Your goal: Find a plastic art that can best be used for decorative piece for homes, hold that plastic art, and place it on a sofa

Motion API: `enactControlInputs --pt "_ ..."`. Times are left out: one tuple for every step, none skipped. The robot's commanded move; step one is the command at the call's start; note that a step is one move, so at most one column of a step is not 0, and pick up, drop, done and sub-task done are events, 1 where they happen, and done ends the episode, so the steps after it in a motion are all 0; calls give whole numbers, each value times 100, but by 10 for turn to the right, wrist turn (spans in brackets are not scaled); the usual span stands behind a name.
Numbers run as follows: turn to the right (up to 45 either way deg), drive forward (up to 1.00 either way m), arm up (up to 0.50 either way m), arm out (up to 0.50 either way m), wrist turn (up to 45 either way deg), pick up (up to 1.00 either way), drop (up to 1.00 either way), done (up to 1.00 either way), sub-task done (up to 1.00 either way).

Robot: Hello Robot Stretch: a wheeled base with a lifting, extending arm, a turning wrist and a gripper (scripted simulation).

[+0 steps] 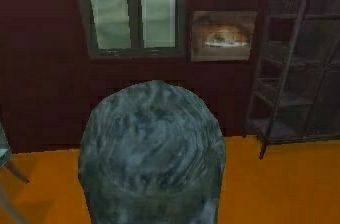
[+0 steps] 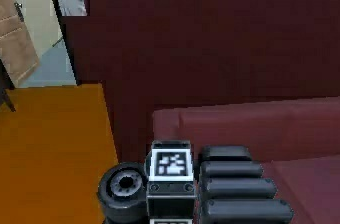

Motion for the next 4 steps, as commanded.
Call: enactControlInputs --pt "330 0 0 0 0 0 0 0 0" --pt "0 15 0 0 0 0 0 0 0" --pt "450 0 0 0 0 0 0 0 0" --pt "0 55 0 0 0 0 0 0 0"
